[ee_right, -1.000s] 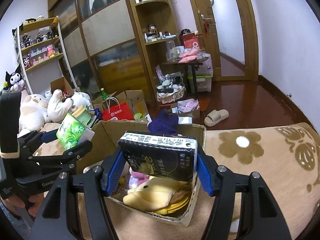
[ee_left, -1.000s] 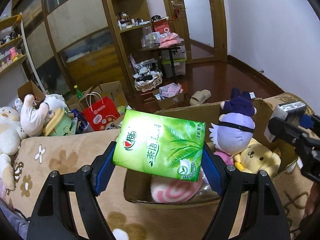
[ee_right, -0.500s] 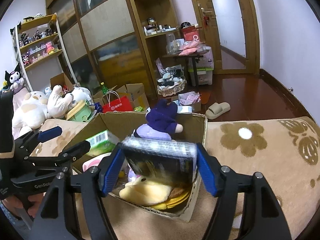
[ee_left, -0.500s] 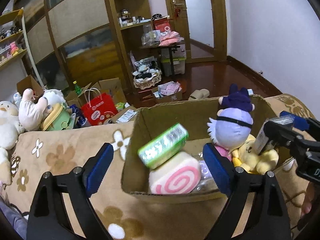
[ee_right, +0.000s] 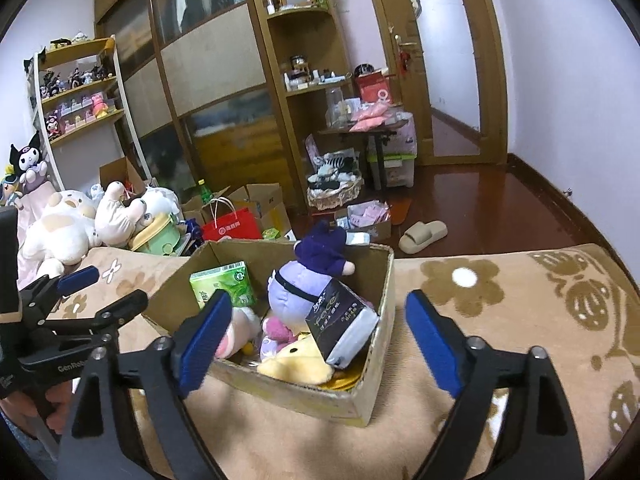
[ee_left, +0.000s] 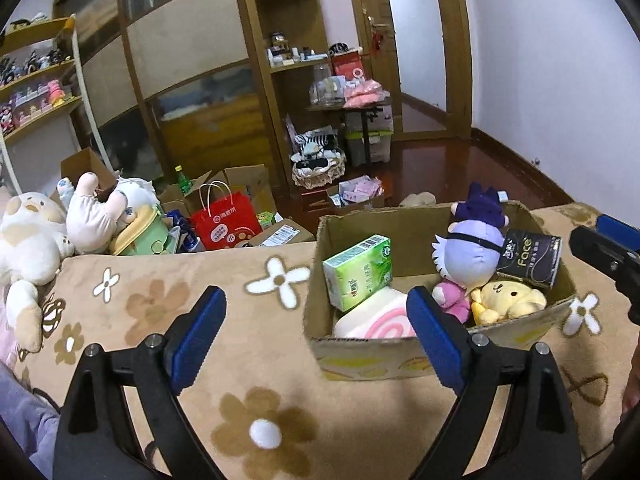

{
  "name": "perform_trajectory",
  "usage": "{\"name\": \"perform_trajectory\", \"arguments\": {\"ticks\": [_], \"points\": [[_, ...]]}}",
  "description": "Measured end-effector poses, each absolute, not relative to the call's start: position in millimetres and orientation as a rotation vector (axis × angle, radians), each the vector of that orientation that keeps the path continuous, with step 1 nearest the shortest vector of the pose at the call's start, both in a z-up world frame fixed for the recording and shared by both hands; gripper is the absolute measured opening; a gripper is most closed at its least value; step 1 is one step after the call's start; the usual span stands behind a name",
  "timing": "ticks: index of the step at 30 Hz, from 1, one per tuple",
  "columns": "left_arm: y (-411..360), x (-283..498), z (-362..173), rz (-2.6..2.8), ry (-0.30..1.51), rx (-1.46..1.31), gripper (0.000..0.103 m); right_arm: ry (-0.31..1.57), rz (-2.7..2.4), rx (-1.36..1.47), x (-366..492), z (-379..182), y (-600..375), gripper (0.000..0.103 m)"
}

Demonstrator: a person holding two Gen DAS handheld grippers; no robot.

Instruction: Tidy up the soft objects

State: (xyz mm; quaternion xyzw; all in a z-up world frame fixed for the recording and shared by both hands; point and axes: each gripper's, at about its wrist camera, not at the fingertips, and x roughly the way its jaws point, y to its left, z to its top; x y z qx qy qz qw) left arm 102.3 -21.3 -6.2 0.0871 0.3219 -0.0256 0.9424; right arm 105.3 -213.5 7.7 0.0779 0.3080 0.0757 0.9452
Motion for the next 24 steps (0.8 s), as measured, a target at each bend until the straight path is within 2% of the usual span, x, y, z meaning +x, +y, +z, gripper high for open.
{"name": "perform_trajectory", "arguments": {"ticks": [1,5,24], "points": [[-18,99,-4,-0.054,0.652,0.171,0.095,0.619,0.152,0.159,102,10,-214,0.100],[-9,82,8,-0.052,0.619,0.146,0.095,0.590,0.135,0.150,87,26,-212,0.102],[24,16,49,-0.016,0.568,0.097,0.097,0.498,0.052,0.111,19,73,-222,0.103]]}}
